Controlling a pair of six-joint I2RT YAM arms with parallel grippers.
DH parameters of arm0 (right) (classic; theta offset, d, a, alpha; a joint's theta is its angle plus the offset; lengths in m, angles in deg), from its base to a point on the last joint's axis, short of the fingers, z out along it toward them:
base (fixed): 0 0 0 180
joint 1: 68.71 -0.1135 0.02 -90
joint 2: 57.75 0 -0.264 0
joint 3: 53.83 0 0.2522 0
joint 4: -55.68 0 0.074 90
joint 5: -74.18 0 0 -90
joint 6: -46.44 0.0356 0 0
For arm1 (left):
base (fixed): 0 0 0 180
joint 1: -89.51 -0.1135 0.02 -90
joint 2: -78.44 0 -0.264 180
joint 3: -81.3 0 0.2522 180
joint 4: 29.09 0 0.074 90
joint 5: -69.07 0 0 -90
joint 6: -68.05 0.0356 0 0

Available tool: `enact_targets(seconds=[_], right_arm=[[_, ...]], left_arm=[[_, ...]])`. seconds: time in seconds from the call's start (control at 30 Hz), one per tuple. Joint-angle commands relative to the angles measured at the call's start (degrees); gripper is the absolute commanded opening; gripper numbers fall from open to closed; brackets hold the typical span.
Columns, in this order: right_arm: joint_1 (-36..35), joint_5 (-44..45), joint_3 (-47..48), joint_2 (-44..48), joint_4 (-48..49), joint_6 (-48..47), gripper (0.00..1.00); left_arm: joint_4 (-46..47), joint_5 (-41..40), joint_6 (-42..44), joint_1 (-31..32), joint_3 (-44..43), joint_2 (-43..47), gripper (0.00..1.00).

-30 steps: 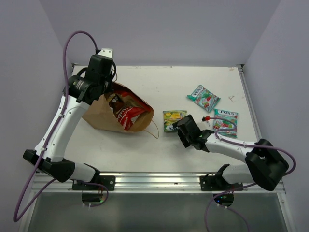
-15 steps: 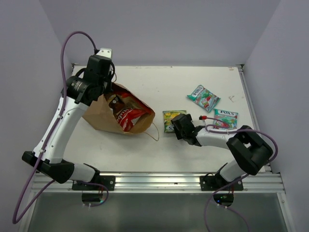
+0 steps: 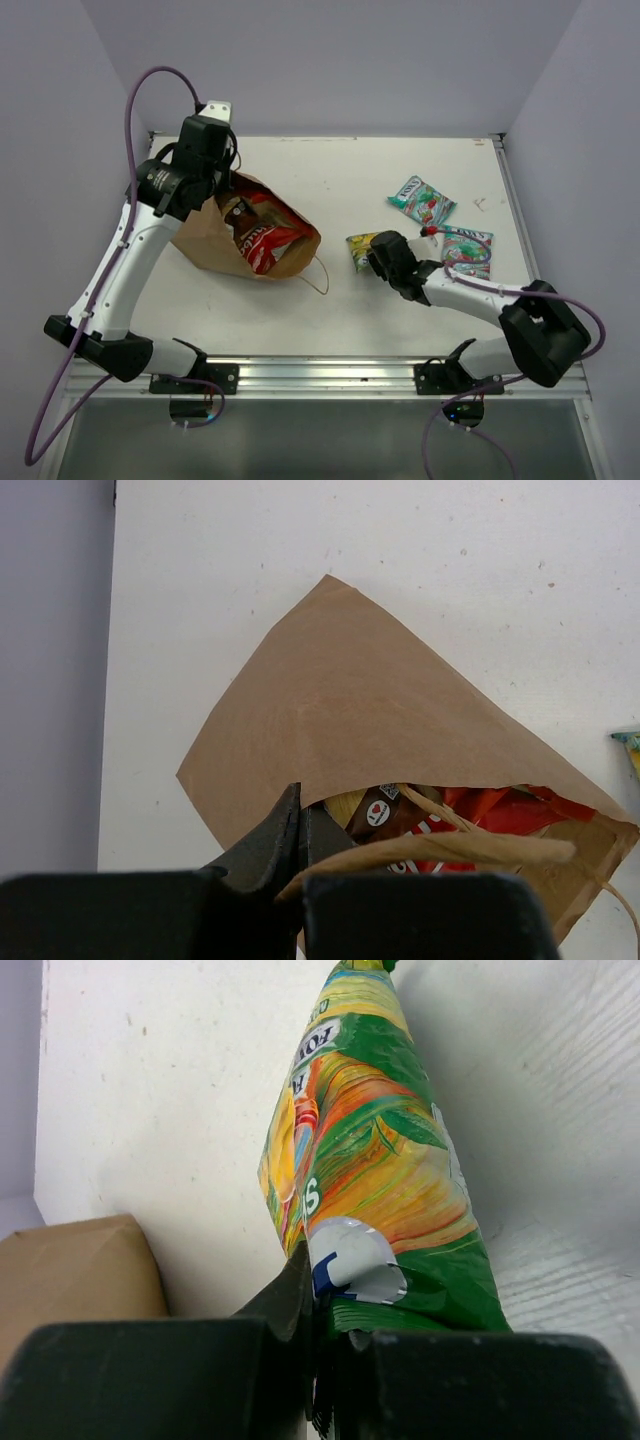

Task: Place the snacks into the paper bag
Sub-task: Pick up the snack from the center of the board, then place the snack in the paper bag.

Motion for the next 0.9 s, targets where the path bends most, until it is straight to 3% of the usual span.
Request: enact_targets(seconds=[0.0, 0.2, 0.4, 0.57, 0.87], right_arm=[[0.33, 4.96, 2.82, 7.66, -5.77, -12.07, 0.0], [0.33, 0.31, 8.96, 18.48, -9.12, -29.99, 0.0], [0.24, -13.75, 20.05, 20.16, -11.59, -43.89, 0.0], [-2.03, -27.54, 30.75, 17.97, -10.71, -53.2, 0.0], [-13.64, -32.75, 43.52, 7.59, -11.08, -66.3, 0.0]], left_arm=[[3.64, 0.31, 1.14, -0.47, -0.13, 2.18, 0.0], [4.25, 2.41, 3.08, -0.47, -0.21, 2.01, 0.0], [4.52, 6.64, 3.87, -0.38, 0.4, 1.57, 0.0], [4.34, 9.09, 4.04, -0.38, 0.23, 1.22, 0.0], [3.46, 12.18, 3.61, -0.38, -0.04, 0.16, 0.0]])
